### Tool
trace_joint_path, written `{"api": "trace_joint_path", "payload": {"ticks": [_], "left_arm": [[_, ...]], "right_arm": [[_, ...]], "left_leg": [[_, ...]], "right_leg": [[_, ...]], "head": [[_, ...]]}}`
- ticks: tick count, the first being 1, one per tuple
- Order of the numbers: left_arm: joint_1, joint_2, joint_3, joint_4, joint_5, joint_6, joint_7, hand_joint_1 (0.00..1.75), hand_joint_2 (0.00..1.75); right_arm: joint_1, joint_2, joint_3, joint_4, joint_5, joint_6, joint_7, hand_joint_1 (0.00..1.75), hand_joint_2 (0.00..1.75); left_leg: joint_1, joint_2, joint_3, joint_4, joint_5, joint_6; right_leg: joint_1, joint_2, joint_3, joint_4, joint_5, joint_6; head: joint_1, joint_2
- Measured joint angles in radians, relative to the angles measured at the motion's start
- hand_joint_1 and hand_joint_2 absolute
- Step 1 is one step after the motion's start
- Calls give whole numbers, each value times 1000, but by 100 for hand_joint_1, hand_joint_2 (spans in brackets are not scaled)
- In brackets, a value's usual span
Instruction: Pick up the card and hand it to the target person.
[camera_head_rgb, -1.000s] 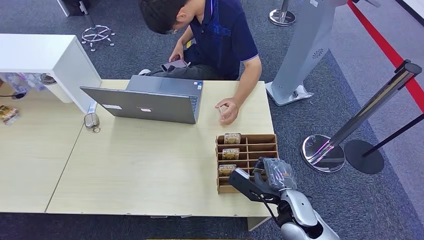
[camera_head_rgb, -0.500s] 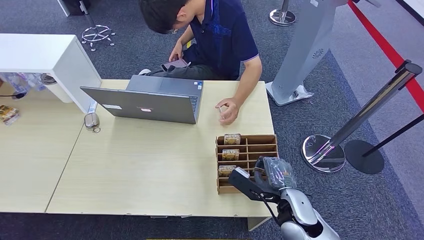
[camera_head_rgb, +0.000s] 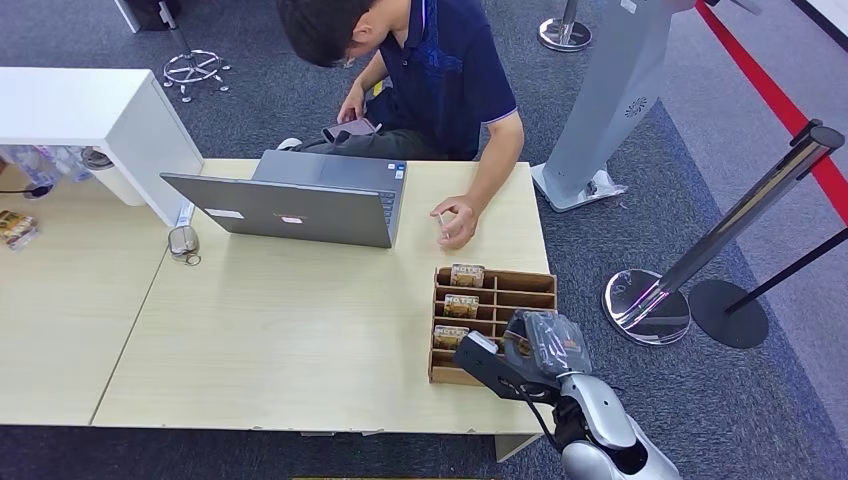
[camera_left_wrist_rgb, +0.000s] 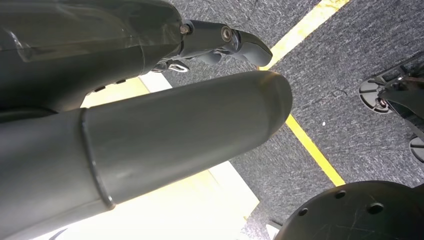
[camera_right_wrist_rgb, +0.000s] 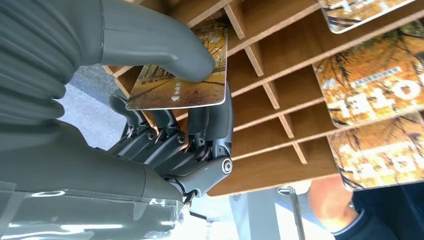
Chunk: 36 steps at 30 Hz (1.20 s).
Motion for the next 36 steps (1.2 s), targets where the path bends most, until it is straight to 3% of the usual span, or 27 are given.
{"api": "trace_joint_path", "payload": {"ticks": [6,11,26,36], "left_arm": [[0,0,0,0,0,0,0,0,0],[0,0,0,0,0,0,0,0,0],[3,2,0,0,-3,-2,-10,0,0],[4,3,0,0,-12,-3,-8,0,0]], "right_arm": [[0,0,0,-9,0,0,0,159,175],[-1,0,-1,-14,-2,0,0,149,175],[-21,-3,-30,-96,-73,-25,-51,151,175],[-78,-5,-80,-158,12,-25,-70,144,175]], "left_leg": [[0,0,0,0,0,0],[0,0,0,0,0,0],[0,0,0,0,0,0],[0,0,0,0,0,0]], "right_leg": [[0,0,0,0,0,0],[0,0,0,0,0,0],[0,0,0,0,0,0],[0,0,0,0,0,0]], "head": [[0,0],[0,0],[0,0],[0,0]]}}
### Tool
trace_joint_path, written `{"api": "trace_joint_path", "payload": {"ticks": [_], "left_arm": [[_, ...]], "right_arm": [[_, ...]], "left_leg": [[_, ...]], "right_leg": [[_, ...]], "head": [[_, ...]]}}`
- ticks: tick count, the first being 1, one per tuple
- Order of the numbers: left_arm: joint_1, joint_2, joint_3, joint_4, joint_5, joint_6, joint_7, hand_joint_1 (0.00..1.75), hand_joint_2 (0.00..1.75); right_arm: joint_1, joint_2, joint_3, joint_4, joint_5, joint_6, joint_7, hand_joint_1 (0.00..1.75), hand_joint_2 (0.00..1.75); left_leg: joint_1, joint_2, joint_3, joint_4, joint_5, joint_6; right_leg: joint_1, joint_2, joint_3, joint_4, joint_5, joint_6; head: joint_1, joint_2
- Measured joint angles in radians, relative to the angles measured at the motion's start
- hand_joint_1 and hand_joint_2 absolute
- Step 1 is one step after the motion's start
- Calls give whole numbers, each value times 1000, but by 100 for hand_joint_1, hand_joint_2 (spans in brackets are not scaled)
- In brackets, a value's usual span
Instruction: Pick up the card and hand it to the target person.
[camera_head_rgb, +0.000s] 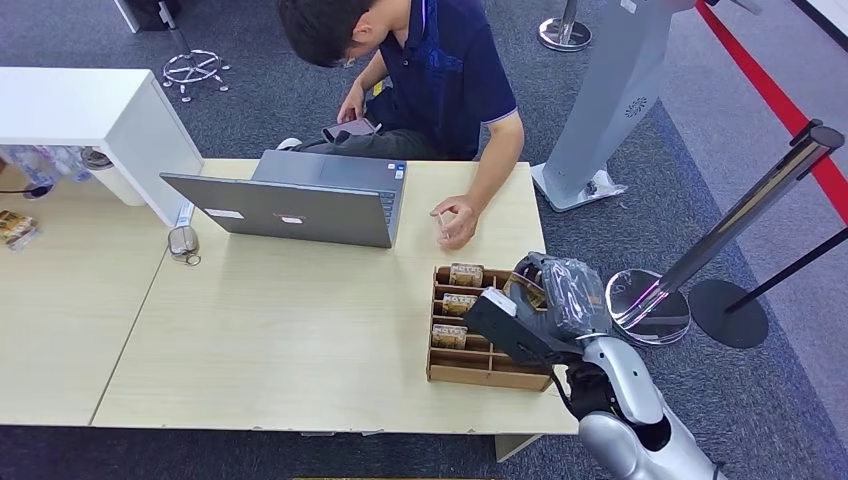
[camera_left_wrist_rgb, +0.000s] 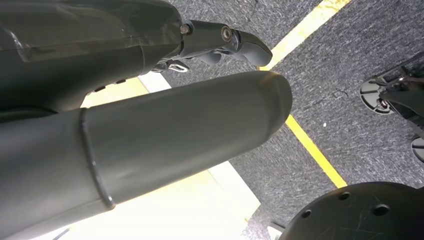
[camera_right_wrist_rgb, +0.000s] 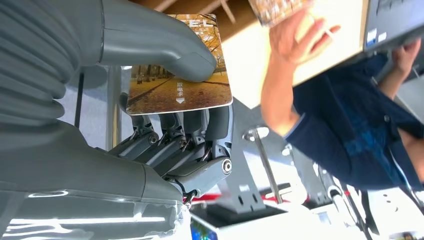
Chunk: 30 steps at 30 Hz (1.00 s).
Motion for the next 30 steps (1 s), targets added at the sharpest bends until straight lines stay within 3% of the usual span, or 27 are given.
{"api": "trace_joint_path", "payload": {"ticks": [11,20,30], "left_arm": [[-5,-5,0,0,-19,-6,9,0,0],[-30,-16,-1,-1,-37,-12,30,0,0],[-37,-25,-1,-1,-44,-13,33,0,0]], "right_arm": [[-65,10,-53,2,-77,-80,-58,140,175],[-165,72,-51,108,-152,-125,-118,134,175],[-201,117,-50,195,-168,-134,-131,136,175]], "left_leg": [[0,0,0,0,0,0],[0,0,-1,0,0,0],[0,-1,-1,0,0,0]], "right_leg": [[0,0,0,0,0,0],[0,-1,0,0,0,0],[0,-1,0,0,0,0]], "head": [[0,0],[0,0],[0,0]]}}
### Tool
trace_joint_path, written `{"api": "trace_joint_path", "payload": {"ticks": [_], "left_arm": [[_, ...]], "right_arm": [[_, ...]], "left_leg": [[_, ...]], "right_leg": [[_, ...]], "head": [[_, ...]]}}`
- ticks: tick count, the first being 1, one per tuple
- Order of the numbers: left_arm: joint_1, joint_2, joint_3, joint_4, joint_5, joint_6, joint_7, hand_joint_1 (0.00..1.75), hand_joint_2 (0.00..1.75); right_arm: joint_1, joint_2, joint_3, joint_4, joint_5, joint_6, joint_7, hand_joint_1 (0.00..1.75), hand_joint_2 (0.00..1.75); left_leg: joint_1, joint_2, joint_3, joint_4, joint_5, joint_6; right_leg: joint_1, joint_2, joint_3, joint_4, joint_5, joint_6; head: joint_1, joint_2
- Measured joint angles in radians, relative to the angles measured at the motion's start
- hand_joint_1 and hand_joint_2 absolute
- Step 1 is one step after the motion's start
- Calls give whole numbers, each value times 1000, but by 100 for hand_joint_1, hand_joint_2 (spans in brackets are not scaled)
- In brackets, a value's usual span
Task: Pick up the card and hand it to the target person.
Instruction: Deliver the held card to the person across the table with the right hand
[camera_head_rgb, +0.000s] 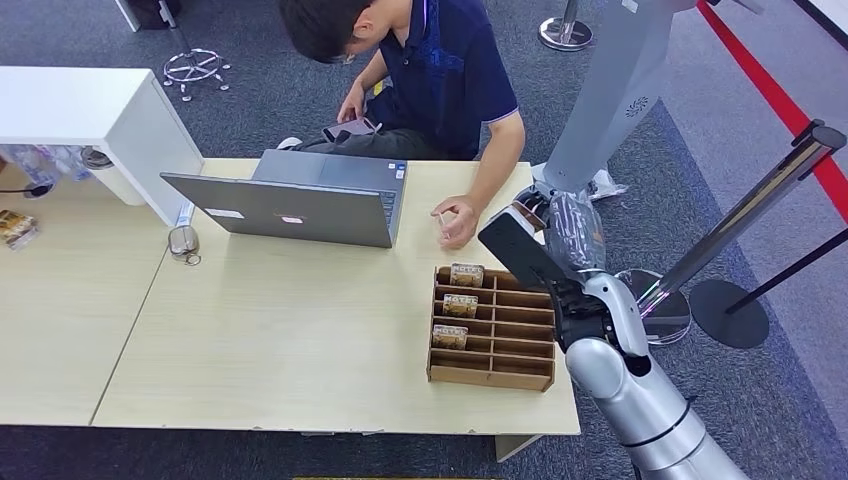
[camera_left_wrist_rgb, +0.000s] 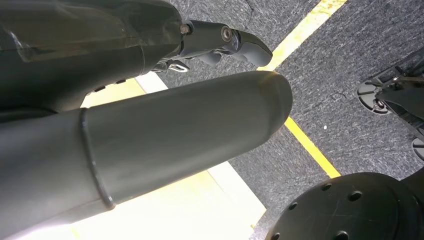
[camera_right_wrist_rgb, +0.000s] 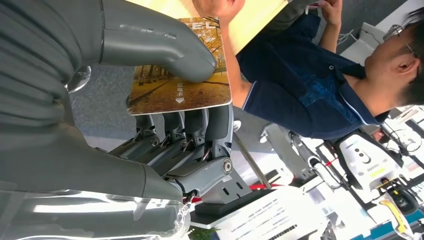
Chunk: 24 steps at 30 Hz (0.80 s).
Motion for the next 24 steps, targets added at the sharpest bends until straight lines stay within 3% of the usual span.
{"api": "trace_joint_path", "payload": {"ticks": [12,24], "left_arm": [[-21,-12,0,0,-18,-11,17,0,0],[-31,-24,0,0,-27,-12,21,0,0]], "right_arm": [[-63,64,7,179,-101,-67,-80,136,175],[-75,121,19,323,-103,-149,-135,134,175]], "left_leg": [[0,0,0,0,0,0],[0,0,0,0,0,0]], "right_leg": [[0,0,0,0,0,0],[0,0,0,0,0,0]], "head": [[0,0],[0,0]]}}
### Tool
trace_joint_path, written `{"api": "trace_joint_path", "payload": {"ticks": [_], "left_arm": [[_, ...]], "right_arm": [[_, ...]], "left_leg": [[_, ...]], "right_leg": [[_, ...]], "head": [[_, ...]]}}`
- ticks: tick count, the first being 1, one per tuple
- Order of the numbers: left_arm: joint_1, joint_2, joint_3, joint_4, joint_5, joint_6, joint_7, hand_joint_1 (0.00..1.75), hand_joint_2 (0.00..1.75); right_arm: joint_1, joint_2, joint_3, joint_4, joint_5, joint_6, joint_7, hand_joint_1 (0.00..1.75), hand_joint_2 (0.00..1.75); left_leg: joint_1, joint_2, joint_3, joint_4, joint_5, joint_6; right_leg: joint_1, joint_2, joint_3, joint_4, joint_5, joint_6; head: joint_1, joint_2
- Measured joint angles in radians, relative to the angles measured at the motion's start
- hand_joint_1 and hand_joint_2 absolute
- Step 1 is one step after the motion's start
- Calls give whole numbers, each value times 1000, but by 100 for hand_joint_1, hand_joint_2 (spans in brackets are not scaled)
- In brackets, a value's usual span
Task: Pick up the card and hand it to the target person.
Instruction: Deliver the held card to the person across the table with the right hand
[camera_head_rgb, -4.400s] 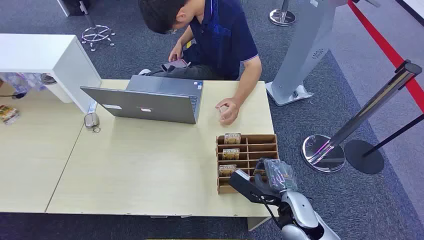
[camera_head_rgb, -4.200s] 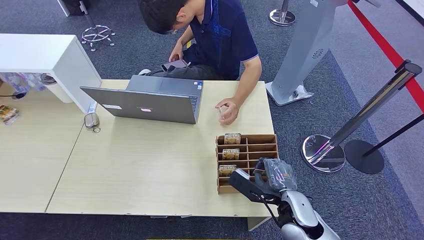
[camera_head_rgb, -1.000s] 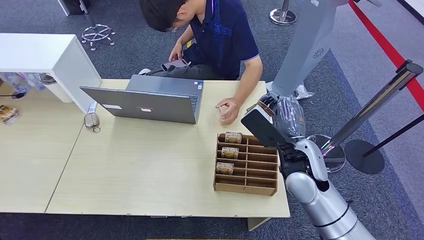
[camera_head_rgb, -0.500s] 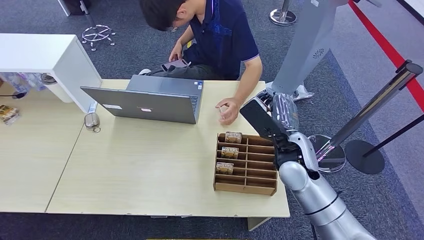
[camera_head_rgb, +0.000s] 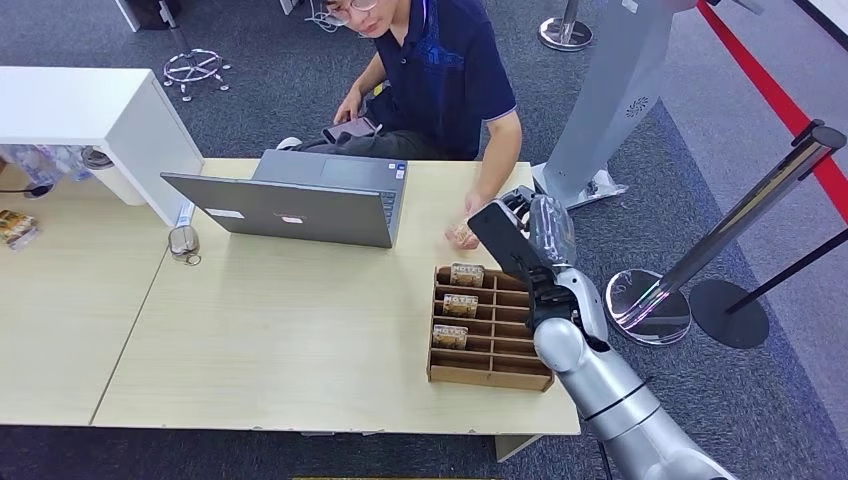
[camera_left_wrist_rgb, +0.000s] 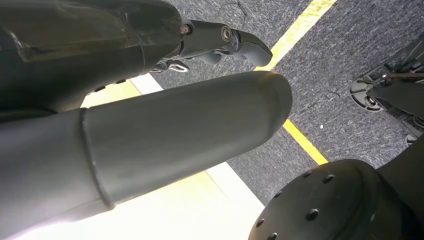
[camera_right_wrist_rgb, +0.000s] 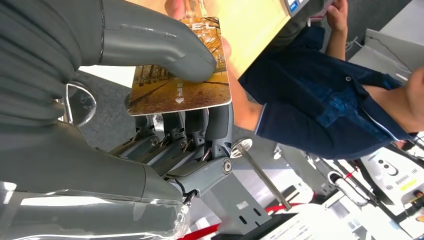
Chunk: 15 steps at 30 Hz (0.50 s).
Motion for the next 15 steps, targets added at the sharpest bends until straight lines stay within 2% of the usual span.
{"api": "trace_joint_path", "payload": {"ticks": [15], "left_arm": [[-3,-8,-1,0,-1,0,4,0,0]], "right_arm": [[-2,33,7,69,-10,-9,-10,136,175]], "left_leg": [[0,0,0,0,0,0]], "right_leg": [[0,0,0,0,0,0]], "head": [[0,0]]}}
